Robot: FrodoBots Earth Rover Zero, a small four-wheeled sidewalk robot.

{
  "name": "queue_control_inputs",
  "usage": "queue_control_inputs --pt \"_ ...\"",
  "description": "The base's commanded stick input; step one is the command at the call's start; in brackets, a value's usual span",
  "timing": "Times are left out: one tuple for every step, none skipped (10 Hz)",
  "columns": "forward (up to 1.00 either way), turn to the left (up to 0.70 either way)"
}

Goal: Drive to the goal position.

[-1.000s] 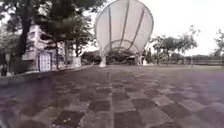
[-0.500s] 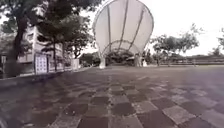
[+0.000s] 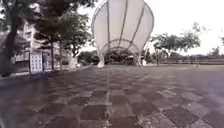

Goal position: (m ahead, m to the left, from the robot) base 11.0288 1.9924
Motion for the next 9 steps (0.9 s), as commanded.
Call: queue_control_inputs --pt "1.0 0.0" --pt "1.0 0.0" --pt "1.0 0.0" --pt "1.0 0.0" --pt "1.0 0.0" --pt "1.0 0.0" --pt "1.0 0.0" --pt "1.0 0.0" --pt "1.0 0.0"
